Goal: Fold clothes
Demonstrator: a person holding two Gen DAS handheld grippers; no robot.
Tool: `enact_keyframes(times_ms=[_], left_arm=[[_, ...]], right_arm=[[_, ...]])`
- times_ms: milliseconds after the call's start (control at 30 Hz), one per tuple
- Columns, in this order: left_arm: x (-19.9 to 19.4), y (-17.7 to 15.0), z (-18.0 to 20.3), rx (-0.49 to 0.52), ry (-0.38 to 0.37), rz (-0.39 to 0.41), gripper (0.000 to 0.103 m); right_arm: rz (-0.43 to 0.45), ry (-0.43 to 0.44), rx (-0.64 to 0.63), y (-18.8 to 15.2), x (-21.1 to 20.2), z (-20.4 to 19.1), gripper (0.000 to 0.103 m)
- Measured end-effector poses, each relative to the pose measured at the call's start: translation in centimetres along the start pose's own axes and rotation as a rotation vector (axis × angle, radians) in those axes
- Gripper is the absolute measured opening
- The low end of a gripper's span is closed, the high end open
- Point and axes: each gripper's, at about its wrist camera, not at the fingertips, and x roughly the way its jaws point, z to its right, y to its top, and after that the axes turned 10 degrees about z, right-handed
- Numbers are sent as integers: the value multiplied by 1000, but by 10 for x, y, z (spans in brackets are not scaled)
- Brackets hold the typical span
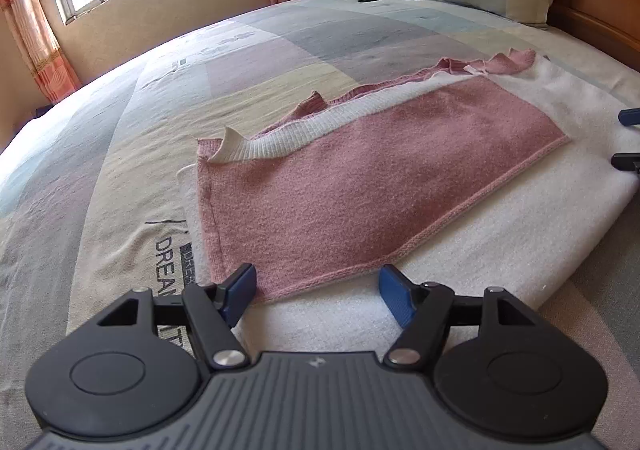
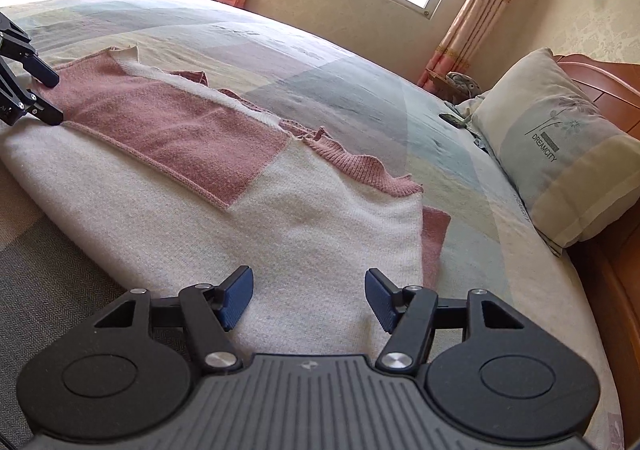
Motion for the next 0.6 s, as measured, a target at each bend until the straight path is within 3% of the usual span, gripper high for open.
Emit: enact_keyframes(times_ms=[233, 333, 500, 600], left_arm=[[-14, 7, 13, 57, -6, 15, 70], [-5, 3, 18, 59, 0, -13, 70], [-8, 1, 10, -32, -5, -2, 70], [-17, 3, 12, -57, -33, 4, 70]], right_arm=[[-60, 84, 186, -21, -13, 32, 68], [-68, 109, 200, -27, -20, 35, 68], [-58, 116, 159, -30, -31, 30, 68], [-22, 135, 245, -18, -32, 46, 65]])
